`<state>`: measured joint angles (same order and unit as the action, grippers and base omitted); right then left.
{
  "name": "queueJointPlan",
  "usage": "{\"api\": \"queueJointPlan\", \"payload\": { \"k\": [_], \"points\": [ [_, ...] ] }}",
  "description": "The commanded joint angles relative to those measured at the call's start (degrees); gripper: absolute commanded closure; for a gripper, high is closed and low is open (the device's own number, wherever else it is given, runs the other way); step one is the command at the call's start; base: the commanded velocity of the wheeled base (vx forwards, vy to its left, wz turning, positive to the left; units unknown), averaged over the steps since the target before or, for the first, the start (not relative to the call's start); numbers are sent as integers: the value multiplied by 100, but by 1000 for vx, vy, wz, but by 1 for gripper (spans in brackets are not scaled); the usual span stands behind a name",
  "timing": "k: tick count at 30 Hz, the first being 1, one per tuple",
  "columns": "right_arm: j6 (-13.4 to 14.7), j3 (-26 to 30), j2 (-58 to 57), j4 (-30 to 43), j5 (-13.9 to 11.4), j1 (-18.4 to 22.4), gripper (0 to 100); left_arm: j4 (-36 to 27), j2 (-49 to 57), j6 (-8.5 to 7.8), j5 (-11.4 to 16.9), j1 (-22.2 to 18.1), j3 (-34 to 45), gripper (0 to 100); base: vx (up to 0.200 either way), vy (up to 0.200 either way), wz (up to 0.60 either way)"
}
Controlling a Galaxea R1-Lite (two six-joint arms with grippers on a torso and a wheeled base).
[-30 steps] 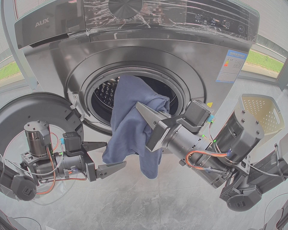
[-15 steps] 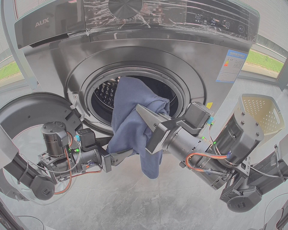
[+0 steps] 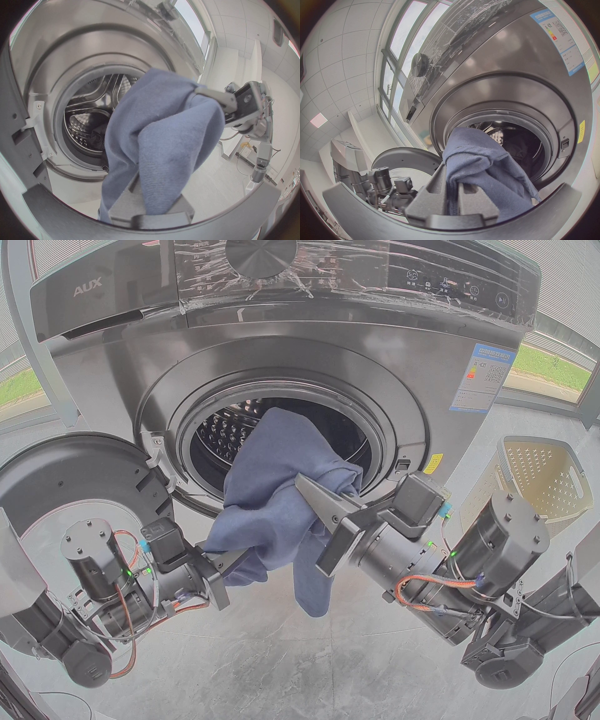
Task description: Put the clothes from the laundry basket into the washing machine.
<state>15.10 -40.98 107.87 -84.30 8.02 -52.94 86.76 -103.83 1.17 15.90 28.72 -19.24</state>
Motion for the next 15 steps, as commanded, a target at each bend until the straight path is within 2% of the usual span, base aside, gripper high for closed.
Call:
{"api": "queueJointPlan", "payload": {
  "k": [1,4,12,13,15],
  "points": [
    [1,179,234,-148,-2,47,100,210,302,15,-52,81,438,100,0,0,0],
    [1,179,252,-175,-2,47,100,210,302,24,-43,257,438,100,0,0,0],
    [10,205,348,-201,6,56,100,210,372,41,19,301,473,100,0,0,0],
    [10,196,348,-210,6,56,0,210,381,59,28,292,456,100,0,0,0],
    [10,223,357,-227,6,74,0,210,398,76,36,274,430,100,0,0,0]
  ]
}}
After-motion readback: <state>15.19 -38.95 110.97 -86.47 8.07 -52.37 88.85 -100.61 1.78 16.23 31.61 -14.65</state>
